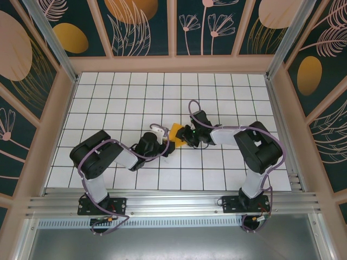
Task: Fold a paper plane with a square sheet of paper (pick it up from the middle)
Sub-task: Fourth fold the wing at the center of the table.
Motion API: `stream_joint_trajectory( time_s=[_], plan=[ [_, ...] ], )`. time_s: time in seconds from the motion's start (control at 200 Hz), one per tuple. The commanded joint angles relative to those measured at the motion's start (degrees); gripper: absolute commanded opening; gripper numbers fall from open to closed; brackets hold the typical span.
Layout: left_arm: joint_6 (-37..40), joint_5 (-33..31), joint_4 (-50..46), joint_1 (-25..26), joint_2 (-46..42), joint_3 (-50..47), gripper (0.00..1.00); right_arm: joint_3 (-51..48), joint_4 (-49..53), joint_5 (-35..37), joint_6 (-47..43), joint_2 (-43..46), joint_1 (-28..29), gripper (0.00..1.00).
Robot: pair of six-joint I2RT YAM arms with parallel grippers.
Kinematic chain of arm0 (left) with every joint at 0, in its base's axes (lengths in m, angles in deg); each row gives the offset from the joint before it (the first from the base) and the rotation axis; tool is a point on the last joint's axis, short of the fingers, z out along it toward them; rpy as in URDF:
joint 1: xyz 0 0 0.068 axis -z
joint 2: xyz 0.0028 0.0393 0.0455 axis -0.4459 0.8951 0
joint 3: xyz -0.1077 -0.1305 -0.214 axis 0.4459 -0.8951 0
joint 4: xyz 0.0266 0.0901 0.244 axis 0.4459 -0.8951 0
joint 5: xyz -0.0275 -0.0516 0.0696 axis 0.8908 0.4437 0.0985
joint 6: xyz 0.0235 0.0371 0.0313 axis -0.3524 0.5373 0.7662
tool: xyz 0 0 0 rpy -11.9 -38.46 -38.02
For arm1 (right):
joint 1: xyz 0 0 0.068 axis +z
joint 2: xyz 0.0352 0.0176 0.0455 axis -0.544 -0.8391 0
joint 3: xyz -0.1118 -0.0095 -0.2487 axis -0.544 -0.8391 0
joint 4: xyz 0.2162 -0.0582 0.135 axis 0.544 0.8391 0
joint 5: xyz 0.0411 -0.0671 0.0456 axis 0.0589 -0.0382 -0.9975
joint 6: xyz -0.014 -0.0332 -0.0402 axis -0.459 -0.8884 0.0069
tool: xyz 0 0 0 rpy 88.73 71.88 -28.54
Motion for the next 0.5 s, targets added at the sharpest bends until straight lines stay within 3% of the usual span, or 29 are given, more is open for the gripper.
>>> stream_joint_trajectory(
  time_s=[0.0,0.295,0.495],
  plan=[
    [-3.3,2.2,-3.9,-0.9,0.3,2.2,0.31,0.8,0.3,0.2,-1.3,-1.8,0.0,0.40],
    [2.3,0.7,-13.5,-1.1,0.5,6.0,0.34,0.5,0.1,-0.2,-1.1,-1.9,0.0,0.40],
    [7.8,-1.3,-14.4,-1.2,-0.2,5.6,0.36,0.6,-0.8,-1.2,-0.9,-0.7,-0.1,0.41]
  ],
)
